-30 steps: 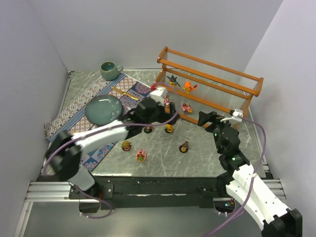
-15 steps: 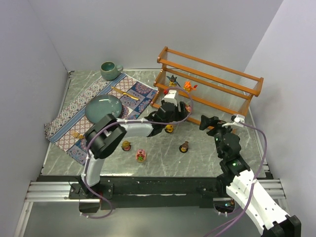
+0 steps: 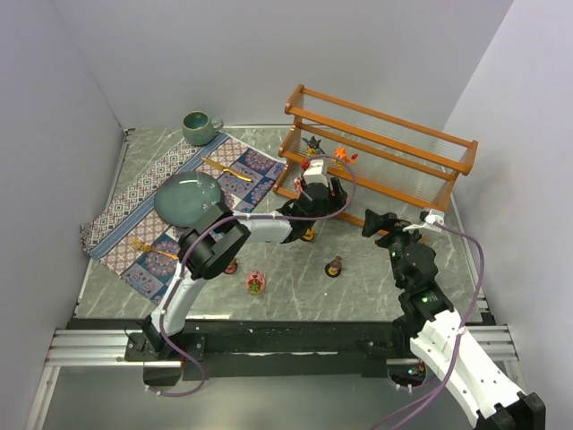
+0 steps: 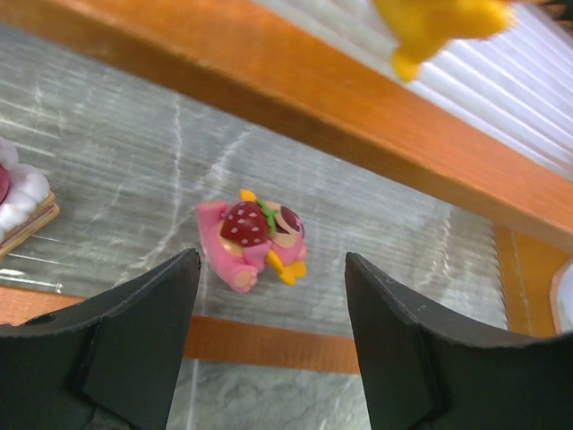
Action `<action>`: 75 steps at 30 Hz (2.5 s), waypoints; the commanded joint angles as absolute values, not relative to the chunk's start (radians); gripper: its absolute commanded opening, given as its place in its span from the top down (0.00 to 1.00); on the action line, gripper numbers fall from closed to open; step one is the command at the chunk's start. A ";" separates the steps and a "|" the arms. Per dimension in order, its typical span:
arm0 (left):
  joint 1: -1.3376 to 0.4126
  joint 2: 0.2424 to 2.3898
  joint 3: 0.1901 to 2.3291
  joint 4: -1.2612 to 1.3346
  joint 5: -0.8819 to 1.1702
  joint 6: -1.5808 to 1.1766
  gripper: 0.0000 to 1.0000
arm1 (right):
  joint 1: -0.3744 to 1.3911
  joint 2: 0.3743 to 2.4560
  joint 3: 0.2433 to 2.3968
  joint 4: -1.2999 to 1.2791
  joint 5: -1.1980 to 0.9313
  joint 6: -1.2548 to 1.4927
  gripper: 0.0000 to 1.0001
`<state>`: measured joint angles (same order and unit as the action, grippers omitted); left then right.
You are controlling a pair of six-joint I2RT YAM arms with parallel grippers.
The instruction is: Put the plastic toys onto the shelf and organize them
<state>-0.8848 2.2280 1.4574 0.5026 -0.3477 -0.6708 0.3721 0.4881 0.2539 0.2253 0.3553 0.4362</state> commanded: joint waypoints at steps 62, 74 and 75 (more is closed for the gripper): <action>-0.877 1.901 1.043 0.821 -0.344 -0.942 0.87 | 0.365 0.512 0.264 0.287 0.190 0.475 0.06; -0.930 1.727 0.819 0.962 -0.357 -1.003 0.88 | 0.364 0.630 0.261 0.408 -0.041 0.610 0.07; -0.933 1.721 0.804 0.969 -0.359 -1.008 0.88 | 0.362 0.637 0.259 0.417 -0.054 0.621 0.07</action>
